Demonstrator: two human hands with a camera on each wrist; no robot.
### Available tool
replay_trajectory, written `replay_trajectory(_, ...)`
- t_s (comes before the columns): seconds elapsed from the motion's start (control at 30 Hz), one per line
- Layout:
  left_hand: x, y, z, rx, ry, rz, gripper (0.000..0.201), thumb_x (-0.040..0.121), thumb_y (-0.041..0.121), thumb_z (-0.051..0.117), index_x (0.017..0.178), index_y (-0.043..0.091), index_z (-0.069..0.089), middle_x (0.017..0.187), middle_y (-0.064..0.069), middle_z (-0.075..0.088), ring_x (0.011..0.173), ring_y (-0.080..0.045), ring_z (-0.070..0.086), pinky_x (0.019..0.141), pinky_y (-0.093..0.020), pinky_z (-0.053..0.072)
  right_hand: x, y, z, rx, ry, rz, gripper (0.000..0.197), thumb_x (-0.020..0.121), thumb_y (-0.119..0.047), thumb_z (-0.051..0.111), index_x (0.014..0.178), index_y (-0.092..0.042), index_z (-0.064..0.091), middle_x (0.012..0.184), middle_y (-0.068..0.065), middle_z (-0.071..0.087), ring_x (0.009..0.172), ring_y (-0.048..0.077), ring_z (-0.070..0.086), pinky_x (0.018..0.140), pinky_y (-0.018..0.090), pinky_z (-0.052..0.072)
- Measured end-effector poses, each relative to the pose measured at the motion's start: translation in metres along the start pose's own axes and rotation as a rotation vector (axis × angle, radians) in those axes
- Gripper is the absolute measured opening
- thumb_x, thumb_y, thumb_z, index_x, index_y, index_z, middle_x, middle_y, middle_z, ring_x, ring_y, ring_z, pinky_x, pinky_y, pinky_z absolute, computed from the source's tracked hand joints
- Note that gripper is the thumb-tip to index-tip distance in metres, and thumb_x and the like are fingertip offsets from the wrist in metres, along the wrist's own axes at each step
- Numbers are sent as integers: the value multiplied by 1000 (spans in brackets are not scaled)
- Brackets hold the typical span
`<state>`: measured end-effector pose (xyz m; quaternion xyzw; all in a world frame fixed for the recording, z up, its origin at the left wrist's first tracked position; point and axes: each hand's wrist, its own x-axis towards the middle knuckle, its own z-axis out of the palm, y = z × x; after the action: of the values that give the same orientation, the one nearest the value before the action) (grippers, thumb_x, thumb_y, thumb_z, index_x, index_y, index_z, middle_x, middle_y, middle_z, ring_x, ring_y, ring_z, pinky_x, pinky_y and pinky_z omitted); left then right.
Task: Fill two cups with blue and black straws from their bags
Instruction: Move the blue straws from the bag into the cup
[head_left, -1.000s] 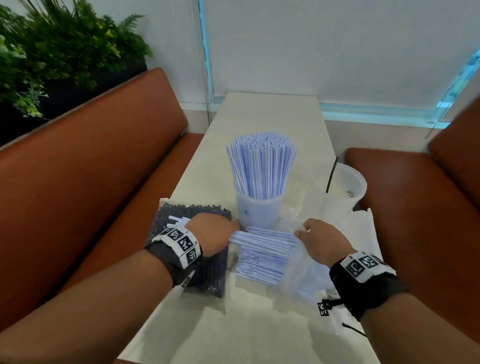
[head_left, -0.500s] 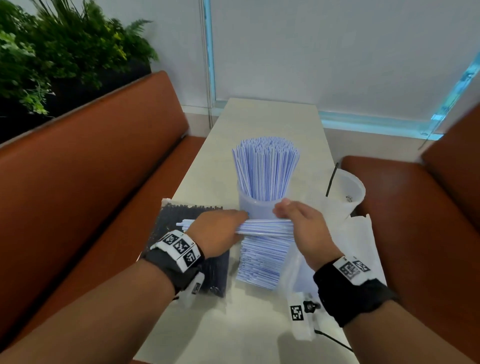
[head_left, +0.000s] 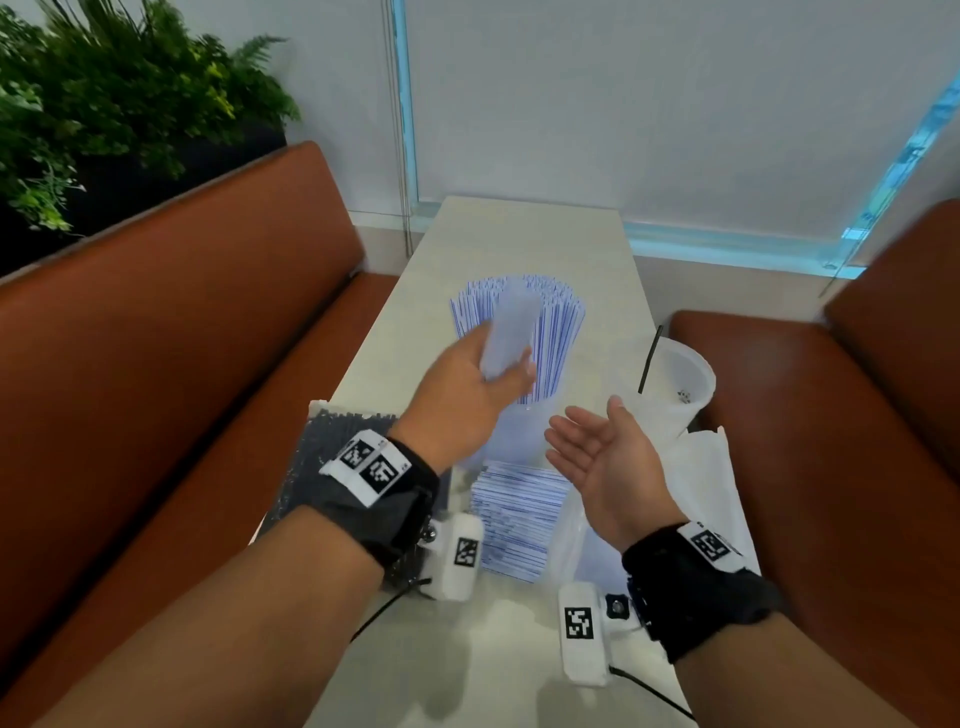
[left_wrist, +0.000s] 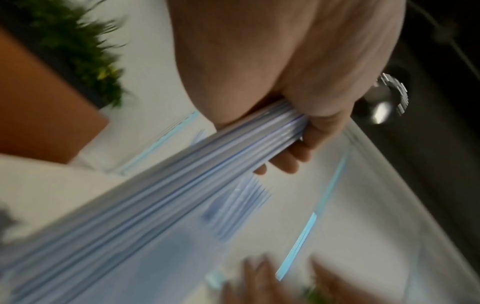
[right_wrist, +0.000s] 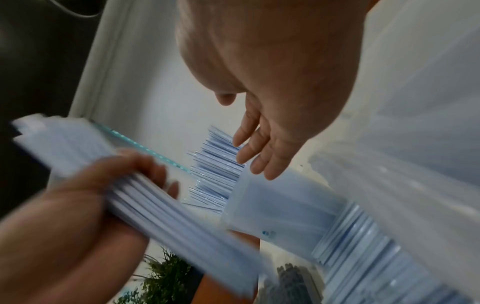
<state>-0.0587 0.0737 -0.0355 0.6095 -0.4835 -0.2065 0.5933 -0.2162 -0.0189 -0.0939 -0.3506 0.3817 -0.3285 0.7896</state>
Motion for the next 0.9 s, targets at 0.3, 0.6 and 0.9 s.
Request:
replay_trajectory(0.3,15,27,33,-682,238,-18,13,88,5,61,84,14,54,69,-9,58,69,-28,58,72,-38,51,-3,3,16,217,-36,118,62,103,-53,46,130,2,58,122,22,69,109,34,70,93,47,57)
replay_trajectory(0.6,14,20,34,-695,282,-80,13,93,-1,57,89,10,52,71,-12,56,67,-28,58,71,-39,53,-2,-3,10,-119,-95,-66,35,99,-34,57,119,-8,68,110,10,71,98,19,71,88,38,59)
replay_trajectory(0.9,10,17,21,-705,258,-120,16,90,3,65,101,14,60,76,-9,65,70,-26,65,76,-39,56,0,2,13,-1064,-338,-408,16,96,-39,61,87,-26,58,78,-7,69,75,25,65,76,46,55)
